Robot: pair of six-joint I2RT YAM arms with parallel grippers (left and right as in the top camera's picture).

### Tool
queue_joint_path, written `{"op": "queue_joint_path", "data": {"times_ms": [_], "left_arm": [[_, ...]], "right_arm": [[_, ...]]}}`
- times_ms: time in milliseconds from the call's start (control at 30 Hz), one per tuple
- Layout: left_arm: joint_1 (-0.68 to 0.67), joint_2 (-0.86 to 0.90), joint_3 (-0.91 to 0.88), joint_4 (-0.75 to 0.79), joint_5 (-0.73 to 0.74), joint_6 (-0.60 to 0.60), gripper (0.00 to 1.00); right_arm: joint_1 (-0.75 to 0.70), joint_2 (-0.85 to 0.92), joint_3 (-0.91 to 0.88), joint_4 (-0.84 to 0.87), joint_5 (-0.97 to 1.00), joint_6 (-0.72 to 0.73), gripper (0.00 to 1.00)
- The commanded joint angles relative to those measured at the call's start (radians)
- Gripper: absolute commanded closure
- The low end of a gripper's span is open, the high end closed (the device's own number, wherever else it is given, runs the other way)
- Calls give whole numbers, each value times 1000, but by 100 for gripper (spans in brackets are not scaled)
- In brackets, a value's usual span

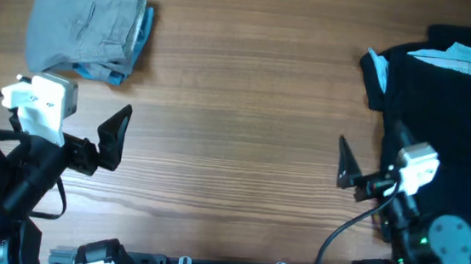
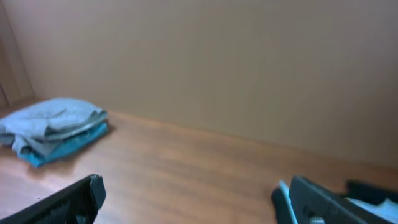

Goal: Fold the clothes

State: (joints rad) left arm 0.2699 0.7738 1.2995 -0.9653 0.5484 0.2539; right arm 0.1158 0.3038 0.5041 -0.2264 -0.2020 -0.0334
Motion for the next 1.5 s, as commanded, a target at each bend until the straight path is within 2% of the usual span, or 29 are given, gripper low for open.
{"op": "queue_joint_path", "data": {"times_ms": [0, 133, 267, 467, 933, 1100, 1167, 1267, 1467], "left_arm": [[-6, 1, -3, 3, 11, 20, 0], [-6, 1, -3, 3, 11, 20, 0], [-6, 1, -3, 3, 11, 20, 0], [-6, 1, -3, 3, 11, 20, 0], [-7, 1, -5, 3, 11, 20, 0], [-48, -74, -16, -14, -21, 34, 0], [-90, -121, -77, 51, -22, 30, 0], [-127, -252, -314, 288, -10, 6, 0], [-137, -598, -740, 554, -73, -260, 0]], "right_arm": [[-5, -159, -197, 85, -54, 43, 0], [-5, -301, -384, 174, -88, 45, 0], [-5, -301, -499, 311, -90, 61, 0], [-5, -299, -499, 250, -90, 62, 0], [-5, -293, -499, 251, -90, 62, 0], [-5, -293, -499, 251, -90, 62, 0], [-5, -293, -499, 251, -90, 62, 0], [-5, -293, -499, 251, -90, 62, 0], [-5, -293, -499, 251, -90, 62, 0]]}}
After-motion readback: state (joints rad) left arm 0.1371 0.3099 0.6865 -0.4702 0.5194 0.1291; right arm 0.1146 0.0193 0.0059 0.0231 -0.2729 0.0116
